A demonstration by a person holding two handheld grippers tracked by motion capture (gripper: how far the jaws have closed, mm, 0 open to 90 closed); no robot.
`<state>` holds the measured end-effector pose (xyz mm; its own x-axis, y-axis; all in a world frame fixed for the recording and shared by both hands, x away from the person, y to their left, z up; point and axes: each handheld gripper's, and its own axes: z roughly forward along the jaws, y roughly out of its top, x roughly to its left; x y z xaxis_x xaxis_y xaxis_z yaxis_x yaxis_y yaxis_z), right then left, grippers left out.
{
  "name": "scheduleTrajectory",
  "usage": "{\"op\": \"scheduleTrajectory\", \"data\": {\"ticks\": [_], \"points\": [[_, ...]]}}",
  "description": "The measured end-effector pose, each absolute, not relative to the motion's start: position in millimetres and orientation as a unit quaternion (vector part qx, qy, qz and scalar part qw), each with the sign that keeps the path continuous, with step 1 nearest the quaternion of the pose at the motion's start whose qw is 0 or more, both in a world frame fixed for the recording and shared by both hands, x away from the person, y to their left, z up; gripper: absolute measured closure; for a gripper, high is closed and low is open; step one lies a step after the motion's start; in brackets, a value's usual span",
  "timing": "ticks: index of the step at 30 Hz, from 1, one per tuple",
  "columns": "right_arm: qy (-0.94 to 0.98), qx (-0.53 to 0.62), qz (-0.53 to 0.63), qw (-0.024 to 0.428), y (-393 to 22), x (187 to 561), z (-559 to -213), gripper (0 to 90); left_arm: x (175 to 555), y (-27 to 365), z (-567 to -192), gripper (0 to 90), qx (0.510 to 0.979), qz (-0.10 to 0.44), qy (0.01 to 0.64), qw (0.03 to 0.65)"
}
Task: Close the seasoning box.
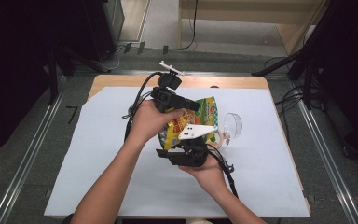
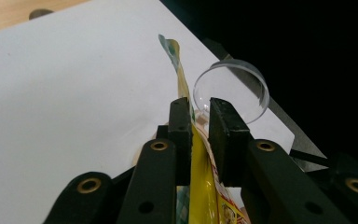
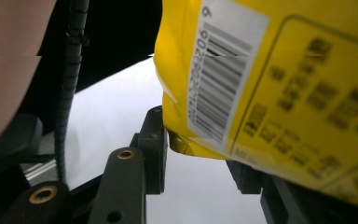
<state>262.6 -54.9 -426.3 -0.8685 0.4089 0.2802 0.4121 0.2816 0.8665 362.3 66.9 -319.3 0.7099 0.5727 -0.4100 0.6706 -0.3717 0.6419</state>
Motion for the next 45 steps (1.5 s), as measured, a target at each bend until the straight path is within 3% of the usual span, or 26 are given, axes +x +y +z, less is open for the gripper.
{"op": "scheduleTrajectory", "data": {"ticks": [4, 20, 45], "points": [[-0.794, -0.268, -0.544, 0.024, -48, 266, -427, 63.0, 361, 64, -318, 78.5, 0.836, -0.05, 0.365, 0.406], [-0.799, -0.289, -0.527, -0.01, -45, 265, -426, 66.1, 368, 66, -323, 78.9, 0.83, -0.079, 0.353, 0.425], [-0.801, -0.295, -0.521, 0.0, -49, 270, -422, 66.4, 381, 54, -323, 79.7, 0.837, -0.09, 0.359, 0.403]]}}
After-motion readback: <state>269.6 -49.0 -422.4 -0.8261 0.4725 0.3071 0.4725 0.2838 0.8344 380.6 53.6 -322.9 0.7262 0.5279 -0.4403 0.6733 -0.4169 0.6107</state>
